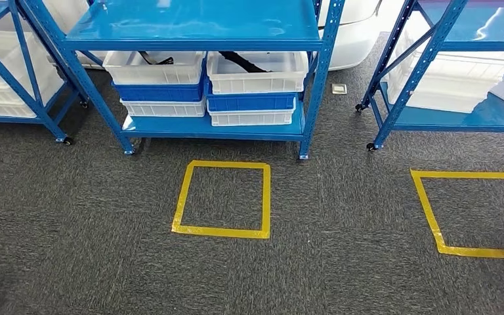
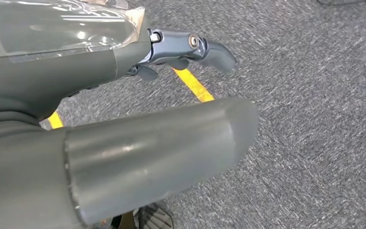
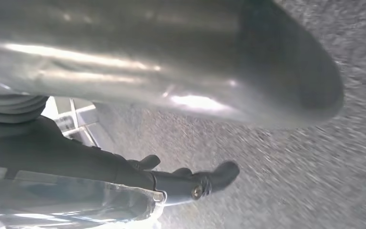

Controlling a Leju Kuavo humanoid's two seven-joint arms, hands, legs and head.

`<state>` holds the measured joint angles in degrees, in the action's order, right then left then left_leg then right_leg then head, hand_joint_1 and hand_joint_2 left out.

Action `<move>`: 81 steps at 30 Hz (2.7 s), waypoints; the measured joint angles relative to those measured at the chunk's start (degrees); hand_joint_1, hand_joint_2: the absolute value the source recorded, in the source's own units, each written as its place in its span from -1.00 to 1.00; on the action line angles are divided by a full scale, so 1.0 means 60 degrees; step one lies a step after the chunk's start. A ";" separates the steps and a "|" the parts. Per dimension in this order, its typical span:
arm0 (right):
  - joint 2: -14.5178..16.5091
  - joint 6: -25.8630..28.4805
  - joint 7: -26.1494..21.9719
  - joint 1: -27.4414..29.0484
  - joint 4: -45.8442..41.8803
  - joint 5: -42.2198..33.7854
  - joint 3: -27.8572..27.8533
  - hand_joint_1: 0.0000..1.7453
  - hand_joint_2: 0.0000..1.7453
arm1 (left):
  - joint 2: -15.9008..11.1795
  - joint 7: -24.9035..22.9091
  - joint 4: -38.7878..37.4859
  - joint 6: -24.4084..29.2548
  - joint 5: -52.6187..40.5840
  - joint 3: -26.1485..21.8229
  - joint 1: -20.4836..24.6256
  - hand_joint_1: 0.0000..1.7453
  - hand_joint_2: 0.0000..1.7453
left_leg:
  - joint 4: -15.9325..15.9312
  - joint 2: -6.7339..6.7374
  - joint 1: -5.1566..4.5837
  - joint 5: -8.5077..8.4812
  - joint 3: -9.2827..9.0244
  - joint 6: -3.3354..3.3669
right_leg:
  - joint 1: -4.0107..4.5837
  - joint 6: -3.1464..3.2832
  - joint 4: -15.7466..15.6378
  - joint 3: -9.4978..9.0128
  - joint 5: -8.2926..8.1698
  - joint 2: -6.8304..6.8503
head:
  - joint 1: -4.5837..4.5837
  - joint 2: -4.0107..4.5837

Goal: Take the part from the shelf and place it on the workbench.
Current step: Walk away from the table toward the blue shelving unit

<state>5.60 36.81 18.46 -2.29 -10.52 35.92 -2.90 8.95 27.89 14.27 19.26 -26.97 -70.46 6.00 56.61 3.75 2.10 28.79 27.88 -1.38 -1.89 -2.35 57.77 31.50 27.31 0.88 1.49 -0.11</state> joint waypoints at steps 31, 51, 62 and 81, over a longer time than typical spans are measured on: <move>0.0037 0.0025 0.0026 -0.0049 0.0019 0.0005 -0.0057 -1.00 -1.00 | -0.0020 -0.0020 0.0004 -0.0127 -0.0025 -0.0096 -0.0012 -1.00 -1.00 | 0.0051 -0.0552 -0.0249 0.0292 -0.0256 0.0269 | 0.0211 0.0251 -0.0075 0.0018 -0.0090 -0.0056 | -0.0058 0.0000; 0.0063 0.0009 0.0076 -0.0125 0.0017 0.0307 -0.0120 -1.00 -1.00 | -0.0018 -0.0022 0.0007 -0.0127 0.0072 -0.0103 0.0003 -1.00 -1.00 | 0.0224 -0.0627 -0.0251 -0.0440 0.0769 0.0673 | 0.0247 0.0064 0.1168 -0.0428 0.0901 -0.0233 | -0.0054 0.0000; 0.0061 0.0081 0.0013 -0.0040 0.0019 0.0237 -0.0388 -1.00 -1.00 | 0.0015 -0.0021 -0.0004 -0.0194 -0.0102 -0.0091 0.0009 -1.00 -1.00 | 0.0221 -0.0706 -0.0423 0.0209 0.0027 0.0554 | 0.0424 0.0330 -0.0003 0.0250 -0.0053 -0.0177 | -0.0092 0.0000; 0.0062 0.0148 0.0091 -0.0073 0.0015 0.0327 -0.0468 -1.00 -1.00 | -0.0115 -0.0219 -0.0042 -0.0094 -0.0205 -0.0067 0.0012 -1.00 -1.00 | 0.0290 -0.0647 -0.0227 -0.0341 0.0785 0.0643 | 0.0248 0.0056 0.0655 -0.0665 0.0747 -0.0234 | -0.0140 0.0000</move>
<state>5.97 37.70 19.01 -2.73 -10.43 37.88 -5.70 8.26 26.57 14.02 18.69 -28.20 -70.86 6.07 58.35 -0.13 0.74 26.75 32.59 2.48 -0.41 -2.02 61.70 27.51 31.79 -0.52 0.65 -0.11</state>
